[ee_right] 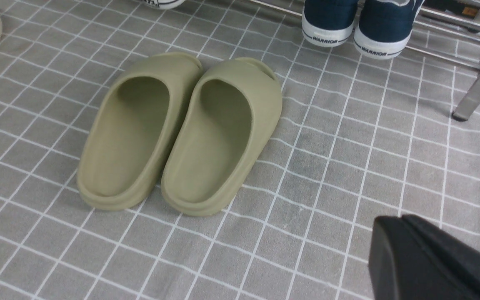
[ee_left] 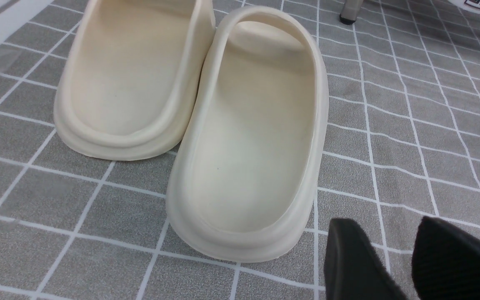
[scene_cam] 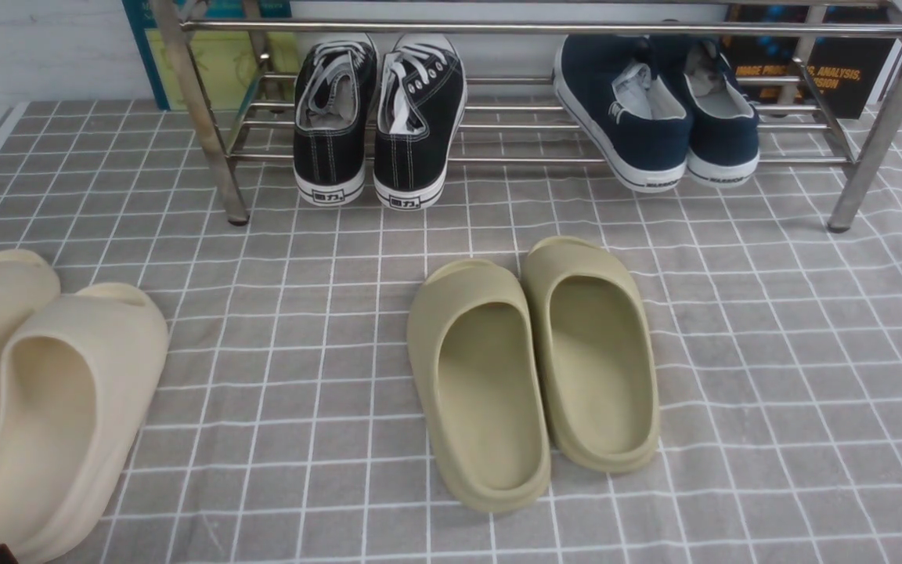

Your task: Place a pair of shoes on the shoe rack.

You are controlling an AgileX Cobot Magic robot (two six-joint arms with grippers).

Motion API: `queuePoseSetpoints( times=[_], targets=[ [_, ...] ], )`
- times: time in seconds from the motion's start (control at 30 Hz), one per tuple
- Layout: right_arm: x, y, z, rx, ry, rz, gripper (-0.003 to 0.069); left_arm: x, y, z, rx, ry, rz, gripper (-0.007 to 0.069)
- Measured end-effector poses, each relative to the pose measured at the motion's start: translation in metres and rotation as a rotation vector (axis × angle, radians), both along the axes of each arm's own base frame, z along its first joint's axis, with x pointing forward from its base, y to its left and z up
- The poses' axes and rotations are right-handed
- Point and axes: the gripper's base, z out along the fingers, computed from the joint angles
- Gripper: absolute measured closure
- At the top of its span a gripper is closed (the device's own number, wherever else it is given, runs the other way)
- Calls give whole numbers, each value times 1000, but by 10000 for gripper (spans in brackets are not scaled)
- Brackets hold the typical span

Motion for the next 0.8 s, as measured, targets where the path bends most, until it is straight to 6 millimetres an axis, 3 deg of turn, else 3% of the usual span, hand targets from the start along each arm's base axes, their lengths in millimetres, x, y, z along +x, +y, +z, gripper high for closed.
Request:
queuePoseSetpoints(
  times=[0.37,0.47,0.6,0.8],
  targets=[
    [-1,1,-1,10,15,7,651,0,0,0,0,0,0,386],
    [6,2,-11,29,-17,-8,664,0,0,0,0,0,0,386],
    [8,-2,-40,67,-141,-62,664,0,0,0,0,0,0,386],
    [-9,-20,-104,136,-356,-253,664,0,0,0,0,0,0,386]
  ],
)
